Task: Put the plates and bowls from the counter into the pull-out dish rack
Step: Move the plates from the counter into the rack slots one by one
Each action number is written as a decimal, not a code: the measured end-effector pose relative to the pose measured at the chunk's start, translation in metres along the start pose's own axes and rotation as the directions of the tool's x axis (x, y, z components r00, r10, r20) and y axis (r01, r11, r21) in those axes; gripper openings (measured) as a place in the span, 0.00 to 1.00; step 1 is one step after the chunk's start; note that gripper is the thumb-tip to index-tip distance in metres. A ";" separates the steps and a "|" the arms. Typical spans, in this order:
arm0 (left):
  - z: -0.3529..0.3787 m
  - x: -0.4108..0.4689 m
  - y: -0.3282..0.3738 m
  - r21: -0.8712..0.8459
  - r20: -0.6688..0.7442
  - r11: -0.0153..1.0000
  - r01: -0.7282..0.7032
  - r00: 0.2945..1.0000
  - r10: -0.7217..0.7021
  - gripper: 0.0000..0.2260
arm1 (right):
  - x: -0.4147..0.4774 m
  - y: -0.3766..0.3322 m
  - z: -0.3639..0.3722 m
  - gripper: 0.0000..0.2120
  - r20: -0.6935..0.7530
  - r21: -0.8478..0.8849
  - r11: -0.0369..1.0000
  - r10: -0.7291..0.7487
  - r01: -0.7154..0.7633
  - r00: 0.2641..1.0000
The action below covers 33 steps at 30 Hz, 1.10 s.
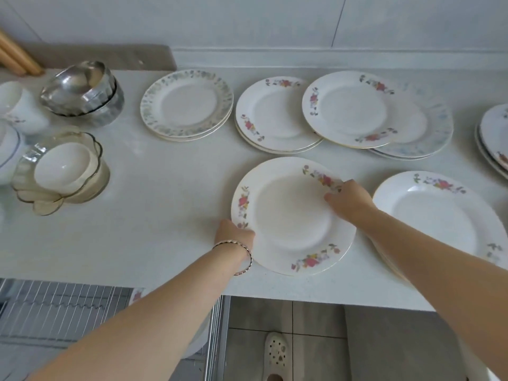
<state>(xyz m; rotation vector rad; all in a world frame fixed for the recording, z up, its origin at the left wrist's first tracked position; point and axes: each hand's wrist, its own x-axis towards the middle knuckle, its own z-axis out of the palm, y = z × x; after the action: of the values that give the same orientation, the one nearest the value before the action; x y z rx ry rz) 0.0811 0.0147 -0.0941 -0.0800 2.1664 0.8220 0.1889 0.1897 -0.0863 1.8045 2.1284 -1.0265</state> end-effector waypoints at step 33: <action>-0.250 0.105 -0.339 0.444 0.065 0.891 0.093 0.989 -0.136 0.10 | -0.255 -0.021 0.362 0.17 0.369 -0.035 0.991 0.131 -0.127 0.920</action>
<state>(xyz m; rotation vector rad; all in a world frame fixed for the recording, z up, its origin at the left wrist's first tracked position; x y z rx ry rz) -0.0499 -0.3758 -0.2312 0.0608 2.1812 0.2468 0.1276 -0.2302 -0.2125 1.5690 1.7626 -1.2077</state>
